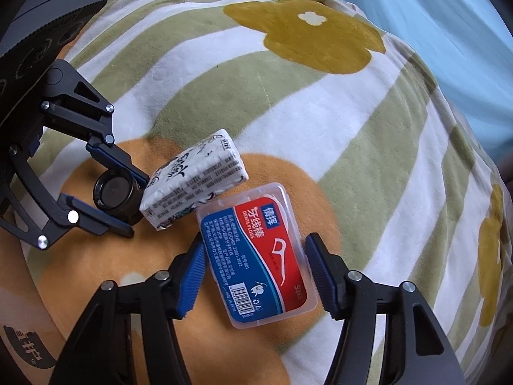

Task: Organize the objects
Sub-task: 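Lift the cap and floss box and carry them toward the cardboard box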

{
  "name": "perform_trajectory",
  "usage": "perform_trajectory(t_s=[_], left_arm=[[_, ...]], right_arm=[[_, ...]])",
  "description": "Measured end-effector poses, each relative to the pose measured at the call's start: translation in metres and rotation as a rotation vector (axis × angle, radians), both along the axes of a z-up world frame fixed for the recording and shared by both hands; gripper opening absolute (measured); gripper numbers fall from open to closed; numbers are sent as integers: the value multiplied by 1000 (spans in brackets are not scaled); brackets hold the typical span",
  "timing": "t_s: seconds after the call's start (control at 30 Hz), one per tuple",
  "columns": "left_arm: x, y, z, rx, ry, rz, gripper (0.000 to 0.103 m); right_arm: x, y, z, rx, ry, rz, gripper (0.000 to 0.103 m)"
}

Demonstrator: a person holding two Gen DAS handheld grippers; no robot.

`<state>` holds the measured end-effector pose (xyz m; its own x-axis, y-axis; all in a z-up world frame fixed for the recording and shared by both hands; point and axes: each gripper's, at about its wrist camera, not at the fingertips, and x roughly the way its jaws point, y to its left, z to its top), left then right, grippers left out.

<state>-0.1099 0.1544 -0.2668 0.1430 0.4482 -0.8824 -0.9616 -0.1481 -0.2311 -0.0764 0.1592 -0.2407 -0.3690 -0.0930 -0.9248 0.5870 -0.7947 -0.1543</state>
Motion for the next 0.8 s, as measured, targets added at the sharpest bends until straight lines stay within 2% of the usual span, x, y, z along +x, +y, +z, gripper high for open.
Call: perform_trajectory(t_s=[0.23, 0.57, 0.8], left_arm=[[4, -1, 7, 1, 17, -15, 32], [3, -4, 23, 24, 1, 27, 32], [-3, -18, 46, 40, 9, 69, 32]], right_arm=[[3, 2, 3, 0, -5, -8, 49], [8, 12, 15, -7, -9, -45, 49], [10, 17, 30, -13, 2, -70, 49]])
